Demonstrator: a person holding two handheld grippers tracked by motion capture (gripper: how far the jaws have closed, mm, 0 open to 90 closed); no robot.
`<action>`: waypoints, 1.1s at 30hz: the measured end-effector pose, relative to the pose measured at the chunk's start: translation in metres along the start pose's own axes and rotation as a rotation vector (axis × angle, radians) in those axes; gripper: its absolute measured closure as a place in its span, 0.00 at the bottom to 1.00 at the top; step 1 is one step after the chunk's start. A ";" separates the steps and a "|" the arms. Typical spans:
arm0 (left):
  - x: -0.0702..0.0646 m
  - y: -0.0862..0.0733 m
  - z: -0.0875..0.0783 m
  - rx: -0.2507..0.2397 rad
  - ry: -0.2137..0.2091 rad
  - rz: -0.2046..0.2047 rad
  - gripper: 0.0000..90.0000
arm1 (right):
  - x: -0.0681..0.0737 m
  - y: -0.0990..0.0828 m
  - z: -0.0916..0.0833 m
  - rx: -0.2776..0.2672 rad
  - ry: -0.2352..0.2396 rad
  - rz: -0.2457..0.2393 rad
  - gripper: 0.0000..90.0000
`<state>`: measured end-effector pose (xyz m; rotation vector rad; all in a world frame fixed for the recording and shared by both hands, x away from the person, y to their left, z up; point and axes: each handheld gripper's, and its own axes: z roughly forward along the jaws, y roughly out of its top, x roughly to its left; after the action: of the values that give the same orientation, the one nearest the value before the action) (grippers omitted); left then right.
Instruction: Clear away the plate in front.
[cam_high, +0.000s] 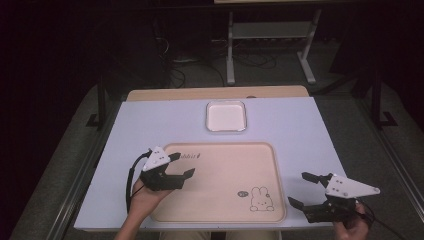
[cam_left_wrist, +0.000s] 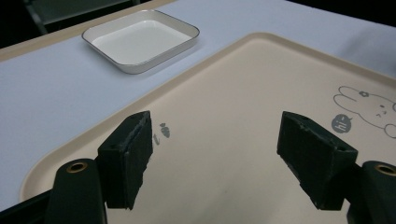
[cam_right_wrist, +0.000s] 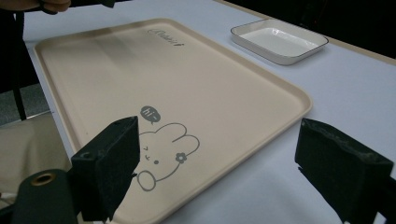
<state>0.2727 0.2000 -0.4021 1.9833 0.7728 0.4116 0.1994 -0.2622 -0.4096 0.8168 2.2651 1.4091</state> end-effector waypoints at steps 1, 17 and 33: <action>0.000 0.000 0.000 0.000 0.000 0.000 0.29 | 0.000 0.000 0.000 0.000 0.000 0.000 0.15; 0.017 0.028 0.038 0.040 0.010 -0.071 0.31 | -0.001 0.000 0.001 0.006 0.002 -0.008 0.15; 0.035 0.071 0.085 0.097 0.000 -0.133 0.34 | 0.000 0.001 0.000 -0.011 0.023 -0.014 0.15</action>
<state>0.3716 0.1421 -0.3846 2.0069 0.9342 0.3004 0.1996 -0.2625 -0.4089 0.7838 2.2740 1.4301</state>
